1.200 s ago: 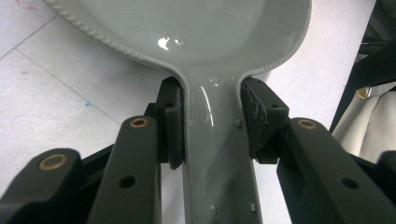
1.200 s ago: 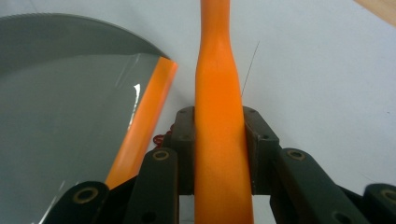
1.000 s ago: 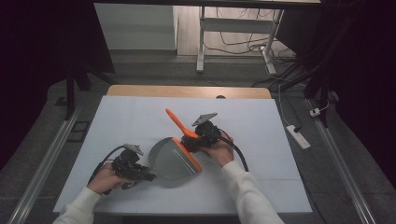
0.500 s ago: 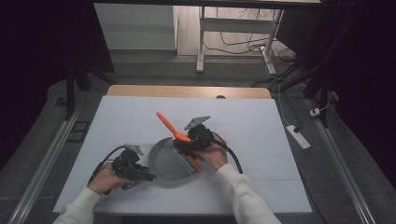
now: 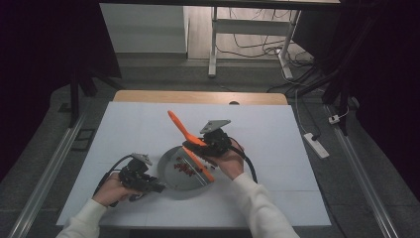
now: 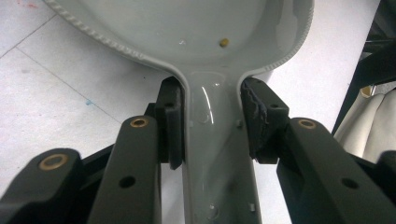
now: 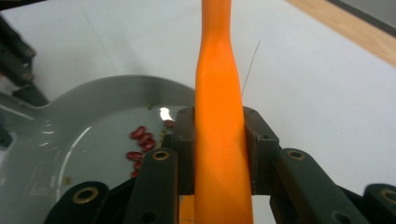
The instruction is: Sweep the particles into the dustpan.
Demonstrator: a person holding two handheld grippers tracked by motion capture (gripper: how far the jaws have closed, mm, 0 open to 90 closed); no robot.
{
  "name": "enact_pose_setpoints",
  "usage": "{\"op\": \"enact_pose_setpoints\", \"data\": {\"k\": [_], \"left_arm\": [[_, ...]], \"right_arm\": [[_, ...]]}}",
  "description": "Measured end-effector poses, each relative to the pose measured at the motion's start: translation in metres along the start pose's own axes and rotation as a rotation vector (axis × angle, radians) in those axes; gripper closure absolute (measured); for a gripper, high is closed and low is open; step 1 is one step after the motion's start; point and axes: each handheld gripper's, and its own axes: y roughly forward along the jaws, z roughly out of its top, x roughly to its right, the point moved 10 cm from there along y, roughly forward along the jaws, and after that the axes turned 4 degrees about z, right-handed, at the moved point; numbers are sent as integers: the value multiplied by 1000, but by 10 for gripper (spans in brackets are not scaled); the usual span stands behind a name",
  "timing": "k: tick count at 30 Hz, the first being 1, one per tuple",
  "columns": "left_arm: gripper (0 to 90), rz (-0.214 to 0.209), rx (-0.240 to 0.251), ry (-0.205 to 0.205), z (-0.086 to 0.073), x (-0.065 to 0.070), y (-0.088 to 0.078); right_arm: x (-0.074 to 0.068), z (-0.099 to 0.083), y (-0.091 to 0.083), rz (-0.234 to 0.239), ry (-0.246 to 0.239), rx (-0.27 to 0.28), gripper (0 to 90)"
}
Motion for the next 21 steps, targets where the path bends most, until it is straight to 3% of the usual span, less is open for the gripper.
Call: {"op": "enact_pose_setpoints", "data": {"k": [9, 21], "left_arm": [[618, -1, -1, -2, 0, 0, 0], [618, 3, 6, -6, 0, 1, 0]], "right_arm": [[27, -8, -14, -71, 31, -1, 702], [32, -27, -24, -91, 60, -30, 702]]}}
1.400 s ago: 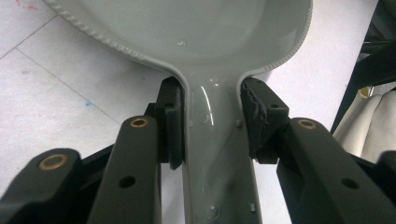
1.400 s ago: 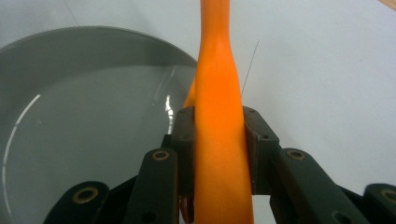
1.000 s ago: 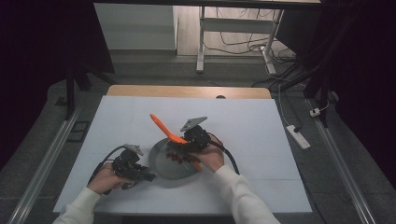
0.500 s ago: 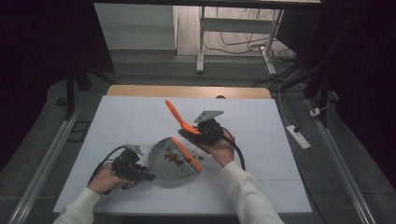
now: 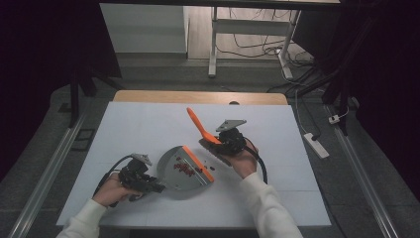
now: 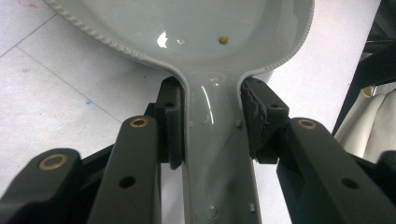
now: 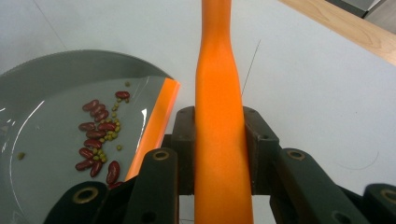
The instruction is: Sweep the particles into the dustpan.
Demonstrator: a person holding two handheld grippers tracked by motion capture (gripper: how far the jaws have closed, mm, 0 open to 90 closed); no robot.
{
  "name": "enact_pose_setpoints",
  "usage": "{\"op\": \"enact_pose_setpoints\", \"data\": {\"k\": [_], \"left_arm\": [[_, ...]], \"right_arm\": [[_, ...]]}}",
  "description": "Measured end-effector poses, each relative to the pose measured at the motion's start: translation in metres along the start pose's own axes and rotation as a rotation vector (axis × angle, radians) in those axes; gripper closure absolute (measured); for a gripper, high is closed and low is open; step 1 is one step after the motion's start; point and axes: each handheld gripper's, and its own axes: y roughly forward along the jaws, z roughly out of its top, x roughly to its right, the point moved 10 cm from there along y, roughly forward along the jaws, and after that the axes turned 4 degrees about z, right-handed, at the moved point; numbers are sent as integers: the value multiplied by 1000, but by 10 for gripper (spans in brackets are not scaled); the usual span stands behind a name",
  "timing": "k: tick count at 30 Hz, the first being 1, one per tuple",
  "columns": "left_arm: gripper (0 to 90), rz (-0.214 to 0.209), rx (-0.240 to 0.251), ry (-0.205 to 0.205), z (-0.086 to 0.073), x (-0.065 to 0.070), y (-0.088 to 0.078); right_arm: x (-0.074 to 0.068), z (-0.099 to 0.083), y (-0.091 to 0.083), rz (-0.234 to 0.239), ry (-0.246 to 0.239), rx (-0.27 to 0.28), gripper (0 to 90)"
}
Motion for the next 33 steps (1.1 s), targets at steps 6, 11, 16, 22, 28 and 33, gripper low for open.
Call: {"op": "enact_pose_setpoints", "data": {"k": [6, 11, 16, 22, 28, 33], "left_arm": [[618, 0, -1, 1, 0, 0, 0], [618, -2, -4, 3, 0, -1, 0], [618, -3, -5, 4, 0, -1, 0], [617, 0, -2, 3, 0, -1, 0], [617, 0, -5, 6, -1, -1, 0], [618, 0, -3, 2, 0, -1, 0]], "right_arm": [[1, -5, 3, 1, 8, -16, 702], [1, -12, 8, 4, 10, -44, 702], [4, -19, 15, 1, 15, -70, 702], [-6, -19, 20, 12, 13, -66, 701], [-18, -18, 24, 9, 1, -74, 700], [-25, -17, 25, 24, 10, -70, 699]]}}
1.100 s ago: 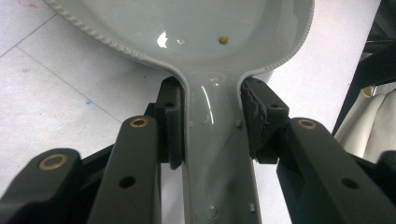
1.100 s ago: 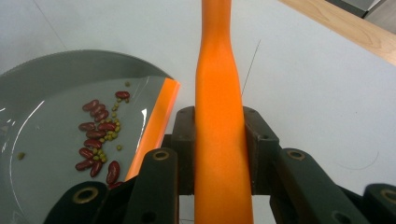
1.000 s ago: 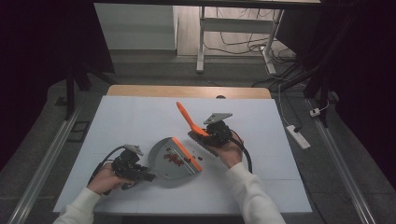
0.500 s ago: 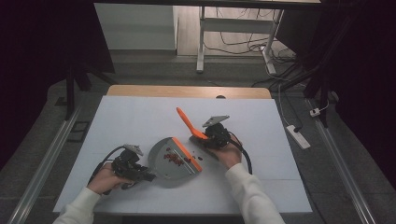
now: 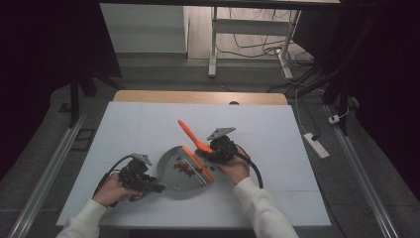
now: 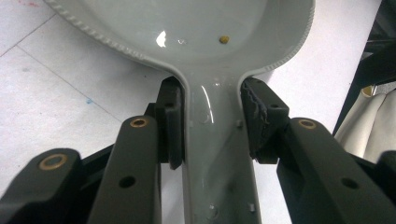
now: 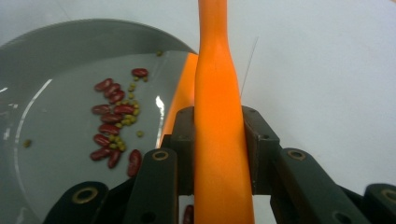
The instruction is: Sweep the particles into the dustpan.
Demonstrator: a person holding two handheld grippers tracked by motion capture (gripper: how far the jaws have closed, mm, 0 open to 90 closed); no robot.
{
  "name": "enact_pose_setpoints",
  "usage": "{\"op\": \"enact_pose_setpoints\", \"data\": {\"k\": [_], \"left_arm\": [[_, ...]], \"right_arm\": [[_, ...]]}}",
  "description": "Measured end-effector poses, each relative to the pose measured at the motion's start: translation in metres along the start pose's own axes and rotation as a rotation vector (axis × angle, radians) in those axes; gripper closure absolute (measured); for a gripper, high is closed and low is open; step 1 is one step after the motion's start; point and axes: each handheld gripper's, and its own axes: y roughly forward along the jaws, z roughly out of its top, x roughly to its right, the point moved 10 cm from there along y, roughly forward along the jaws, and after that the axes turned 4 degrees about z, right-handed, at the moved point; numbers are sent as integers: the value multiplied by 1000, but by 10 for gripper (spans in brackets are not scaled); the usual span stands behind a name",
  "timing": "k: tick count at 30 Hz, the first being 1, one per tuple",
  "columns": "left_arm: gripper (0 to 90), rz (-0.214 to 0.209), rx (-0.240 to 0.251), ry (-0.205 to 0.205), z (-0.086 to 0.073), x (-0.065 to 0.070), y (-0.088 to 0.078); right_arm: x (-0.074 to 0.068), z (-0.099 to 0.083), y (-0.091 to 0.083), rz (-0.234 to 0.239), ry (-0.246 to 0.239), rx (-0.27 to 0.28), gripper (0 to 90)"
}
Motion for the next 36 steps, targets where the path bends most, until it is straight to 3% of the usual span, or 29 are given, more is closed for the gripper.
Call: {"op": "enact_pose_setpoints", "data": {"k": [7, 9, 14, 18, 19, 24, 25, 31, 36], "left_arm": [[618, 2, -4, 6, -1, 0, 0], [618, 2, -3, 5, 0, 0, 0], [618, 3, 0, 3, 0, 0, -1], [617, 2, -2, 4, 0, 0, -1], [618, 2, -3, 5, 0, 0, 0], [617, 2, -4, 5, -1, 0, 0], [618, 3, -4, 6, 0, 0, 0], [618, 3, -6, 5, -1, 0, 0], [618, 6, -10, 10, -1, -1, 1]], "right_arm": [[-21, 6, 5, 42, -1, 14, 699], [-35, 14, 3, 151, 39, 55, 702], [-49, 22, -1, 209, 36, 90, 701], [-39, 29, -12, 158, 32, 127, 702], [-29, 30, -19, 114, 29, 137, 701], [-8, 28, -29, 48, 44, 143, 701], [1, 25, -31, 9, 41, 129, 701], [20, 16, -29, -34, 64, 109, 701], [30, 8, -15, -55, 81, 76, 701]]}}
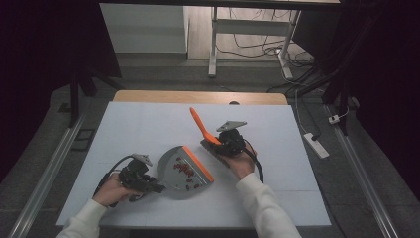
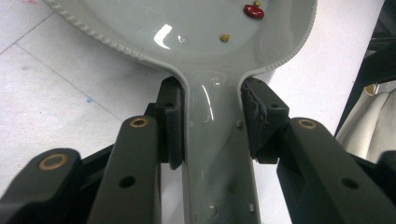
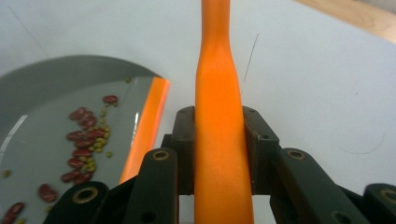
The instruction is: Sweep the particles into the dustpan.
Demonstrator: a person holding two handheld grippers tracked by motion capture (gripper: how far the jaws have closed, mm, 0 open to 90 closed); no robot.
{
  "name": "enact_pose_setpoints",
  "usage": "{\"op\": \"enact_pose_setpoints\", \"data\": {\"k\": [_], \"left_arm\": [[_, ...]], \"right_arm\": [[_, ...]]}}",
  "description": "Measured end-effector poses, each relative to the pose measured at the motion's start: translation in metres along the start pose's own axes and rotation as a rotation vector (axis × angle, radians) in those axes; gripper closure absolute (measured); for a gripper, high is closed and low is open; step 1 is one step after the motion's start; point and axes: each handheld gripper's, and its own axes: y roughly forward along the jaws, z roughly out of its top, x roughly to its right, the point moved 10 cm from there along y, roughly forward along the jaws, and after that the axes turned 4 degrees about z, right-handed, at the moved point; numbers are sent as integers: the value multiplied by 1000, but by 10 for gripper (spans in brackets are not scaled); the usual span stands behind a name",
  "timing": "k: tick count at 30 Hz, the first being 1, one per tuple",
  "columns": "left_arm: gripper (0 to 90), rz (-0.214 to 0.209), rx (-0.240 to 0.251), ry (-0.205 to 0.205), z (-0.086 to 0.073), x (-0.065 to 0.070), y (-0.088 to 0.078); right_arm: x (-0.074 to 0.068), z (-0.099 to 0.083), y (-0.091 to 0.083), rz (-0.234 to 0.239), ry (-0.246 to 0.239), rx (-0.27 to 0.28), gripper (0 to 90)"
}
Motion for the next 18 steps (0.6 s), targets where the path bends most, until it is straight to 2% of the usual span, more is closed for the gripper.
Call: {"op": "enact_pose_setpoints", "data": {"k": [4, 10, 18], "left_arm": [[618, 0, 5, -1, 0, 0, -1], [618, 0, 5, -1, 0, 0, -1], [618, 3, 2, 0, 0, 0, 0]], "right_arm": [[-3, -4, 11, 13, -8, -28, 701], [-11, -5, 16, 25, -19, -41, 701], [-33, -1, 26, 63, -41, -31, 701]]}}
